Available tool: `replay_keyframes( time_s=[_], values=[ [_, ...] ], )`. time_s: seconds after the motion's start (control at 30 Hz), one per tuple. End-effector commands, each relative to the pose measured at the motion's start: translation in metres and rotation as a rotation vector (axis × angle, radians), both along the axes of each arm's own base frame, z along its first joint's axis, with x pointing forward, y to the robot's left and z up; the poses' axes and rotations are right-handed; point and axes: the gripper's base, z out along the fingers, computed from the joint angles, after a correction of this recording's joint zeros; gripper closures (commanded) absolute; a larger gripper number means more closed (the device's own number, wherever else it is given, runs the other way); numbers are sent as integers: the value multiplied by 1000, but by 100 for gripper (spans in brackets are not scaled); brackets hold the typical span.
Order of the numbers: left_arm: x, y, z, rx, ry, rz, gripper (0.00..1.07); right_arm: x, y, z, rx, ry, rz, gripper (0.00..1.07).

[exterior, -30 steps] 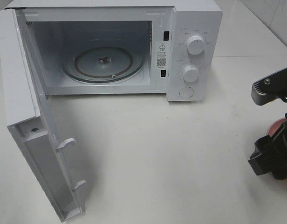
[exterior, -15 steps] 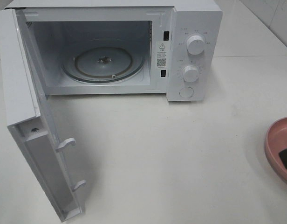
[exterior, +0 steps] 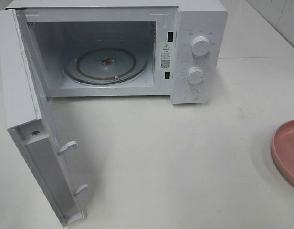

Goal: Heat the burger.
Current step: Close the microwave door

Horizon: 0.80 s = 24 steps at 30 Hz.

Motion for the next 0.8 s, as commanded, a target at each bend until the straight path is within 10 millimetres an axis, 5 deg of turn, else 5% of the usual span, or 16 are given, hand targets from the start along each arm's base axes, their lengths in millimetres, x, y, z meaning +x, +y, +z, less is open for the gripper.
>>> replay_keyframes(
  time_s=[0.03,0.47,0.7,0.8],
  values=[
    [-2,0,0,-5,-24,2,9,-13,-10,7,31,-89,-22,33],
    [-2,0,0,-5,-24,2,9,-51,-31,10,82,-312,-193,33],
    [-2,0,0,-5,-24,2,9,-64,-28,-21,134,-339,-271,33],
    [-2,0,0,-5,-24,2,9,-69,-27,-20,164,-422,-305,33]
  ],
)
